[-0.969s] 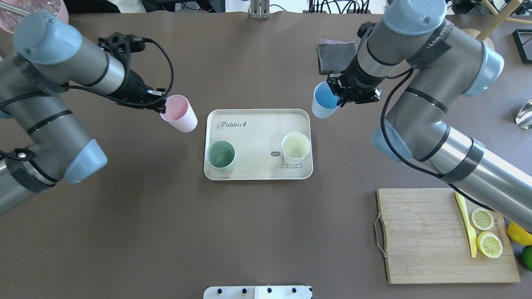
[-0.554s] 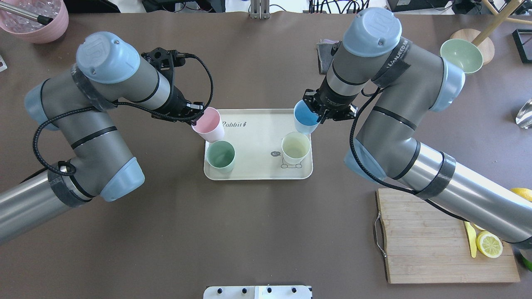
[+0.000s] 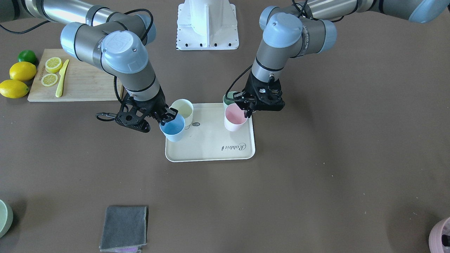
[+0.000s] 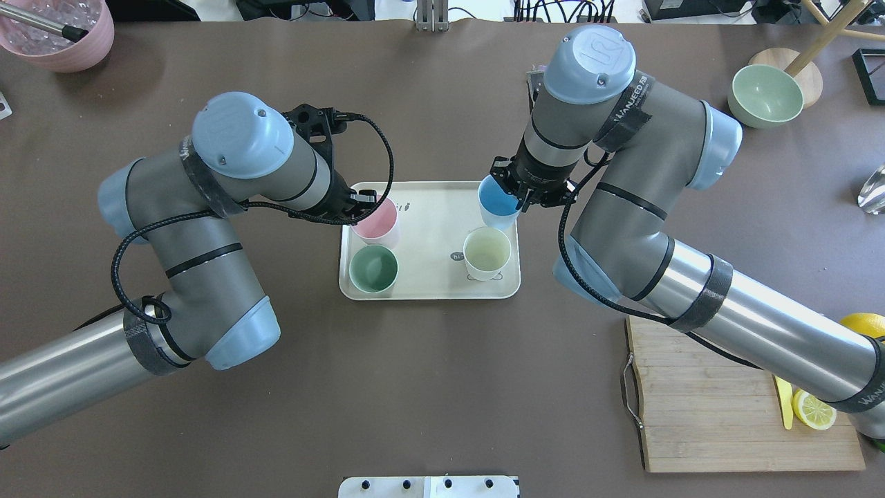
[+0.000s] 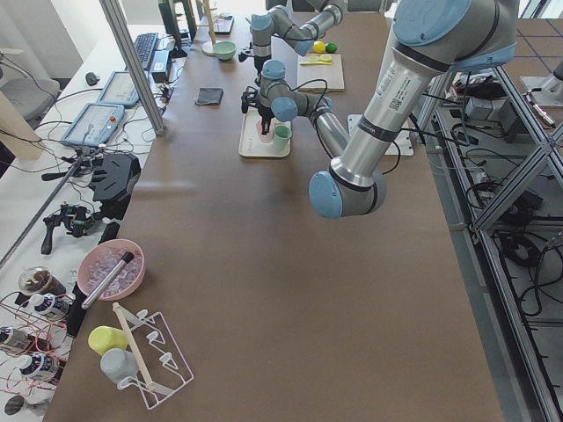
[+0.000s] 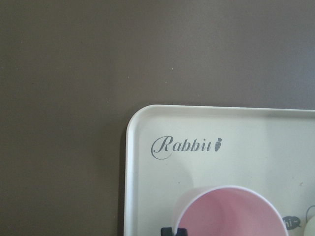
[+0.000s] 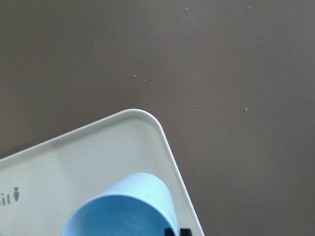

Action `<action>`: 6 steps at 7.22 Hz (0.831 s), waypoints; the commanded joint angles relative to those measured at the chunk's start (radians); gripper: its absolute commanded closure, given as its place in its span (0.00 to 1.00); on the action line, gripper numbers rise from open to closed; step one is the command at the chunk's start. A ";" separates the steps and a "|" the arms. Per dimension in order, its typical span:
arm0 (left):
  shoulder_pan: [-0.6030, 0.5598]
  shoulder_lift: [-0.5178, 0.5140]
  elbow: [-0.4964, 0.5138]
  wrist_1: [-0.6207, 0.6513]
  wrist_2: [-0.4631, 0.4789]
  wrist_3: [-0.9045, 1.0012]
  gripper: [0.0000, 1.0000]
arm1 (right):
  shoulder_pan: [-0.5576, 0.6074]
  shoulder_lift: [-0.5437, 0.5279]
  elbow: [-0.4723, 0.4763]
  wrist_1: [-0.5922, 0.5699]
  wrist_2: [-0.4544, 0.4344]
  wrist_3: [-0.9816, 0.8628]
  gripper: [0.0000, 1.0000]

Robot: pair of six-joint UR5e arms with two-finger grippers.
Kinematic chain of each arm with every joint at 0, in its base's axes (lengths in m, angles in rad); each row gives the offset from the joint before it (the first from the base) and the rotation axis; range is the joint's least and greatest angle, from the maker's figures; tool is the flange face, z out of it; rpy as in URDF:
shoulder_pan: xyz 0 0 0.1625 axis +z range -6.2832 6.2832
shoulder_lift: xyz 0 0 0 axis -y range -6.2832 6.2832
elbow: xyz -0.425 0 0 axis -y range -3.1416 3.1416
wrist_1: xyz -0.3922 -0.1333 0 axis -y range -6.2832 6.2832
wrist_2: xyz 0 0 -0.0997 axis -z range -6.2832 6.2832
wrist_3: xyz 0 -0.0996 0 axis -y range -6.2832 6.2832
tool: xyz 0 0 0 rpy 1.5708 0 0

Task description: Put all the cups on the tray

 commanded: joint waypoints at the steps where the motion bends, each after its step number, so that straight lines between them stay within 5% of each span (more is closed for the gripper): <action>1: 0.012 0.001 0.002 0.005 0.028 -0.006 1.00 | 0.017 0.037 -0.064 0.001 0.000 -0.012 1.00; 6: -0.021 -0.002 0.028 0.004 0.028 0.006 1.00 | 0.016 0.049 -0.144 0.127 0.000 -0.002 1.00</action>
